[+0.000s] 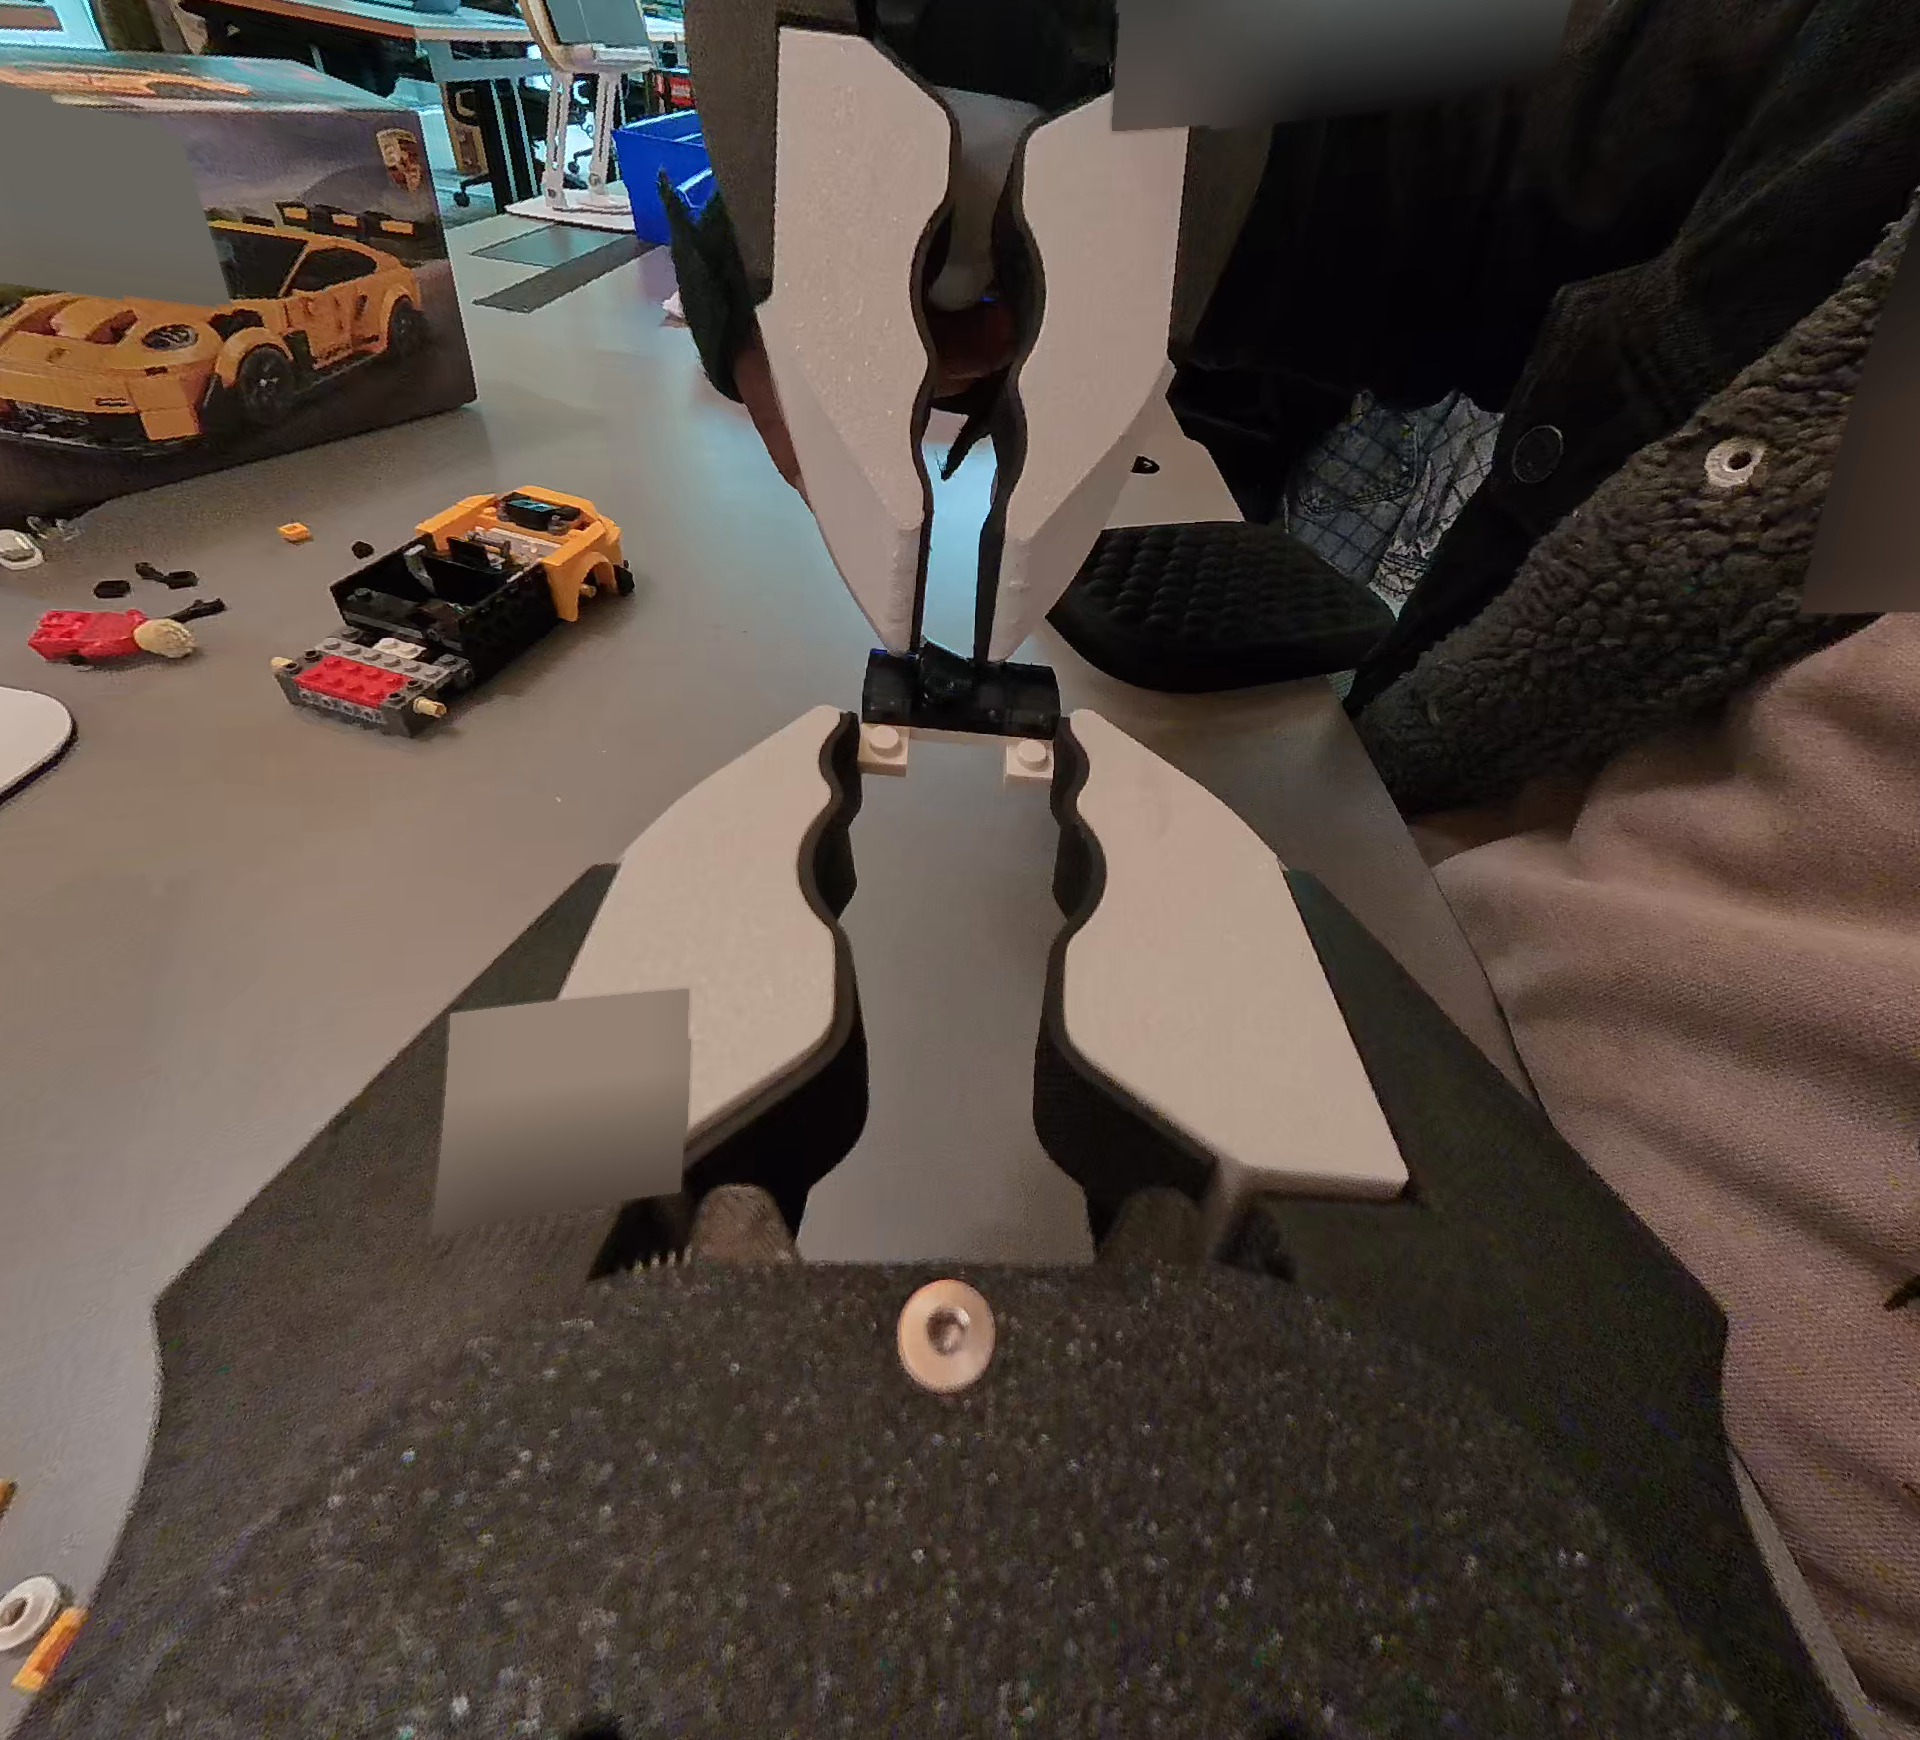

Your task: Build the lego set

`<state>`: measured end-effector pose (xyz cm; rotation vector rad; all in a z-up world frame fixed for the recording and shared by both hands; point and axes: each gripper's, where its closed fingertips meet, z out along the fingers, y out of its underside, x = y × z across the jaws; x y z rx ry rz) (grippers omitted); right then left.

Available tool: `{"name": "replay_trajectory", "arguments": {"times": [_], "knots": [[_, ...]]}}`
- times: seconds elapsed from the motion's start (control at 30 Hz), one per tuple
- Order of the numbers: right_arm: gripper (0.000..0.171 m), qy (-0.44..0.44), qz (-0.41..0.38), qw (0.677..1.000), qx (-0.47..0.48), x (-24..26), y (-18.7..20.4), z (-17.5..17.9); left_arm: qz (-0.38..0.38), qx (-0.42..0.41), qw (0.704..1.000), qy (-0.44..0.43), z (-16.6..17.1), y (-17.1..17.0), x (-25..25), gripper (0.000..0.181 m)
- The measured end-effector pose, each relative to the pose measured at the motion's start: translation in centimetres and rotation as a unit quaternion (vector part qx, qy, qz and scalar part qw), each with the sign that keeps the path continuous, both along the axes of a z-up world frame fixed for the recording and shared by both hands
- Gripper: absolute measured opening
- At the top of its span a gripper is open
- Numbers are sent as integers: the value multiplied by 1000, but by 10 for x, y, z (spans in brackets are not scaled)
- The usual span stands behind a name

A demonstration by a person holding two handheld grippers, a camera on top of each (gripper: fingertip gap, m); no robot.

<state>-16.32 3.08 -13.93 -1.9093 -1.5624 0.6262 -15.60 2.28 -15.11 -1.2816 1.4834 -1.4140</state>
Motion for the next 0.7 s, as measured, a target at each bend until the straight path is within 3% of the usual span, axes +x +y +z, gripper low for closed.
{"name": "replay_trajectory", "arguments": {"times": [0.47,0.7], "knots": [[8,15,-3,991,-135,0,-12,-2,-22,27,999,-7,0,-11,0,35],[9,9,0,993,-115,-1,-11,2,-22,19,999,-18,4,-10,-1,35]]}}
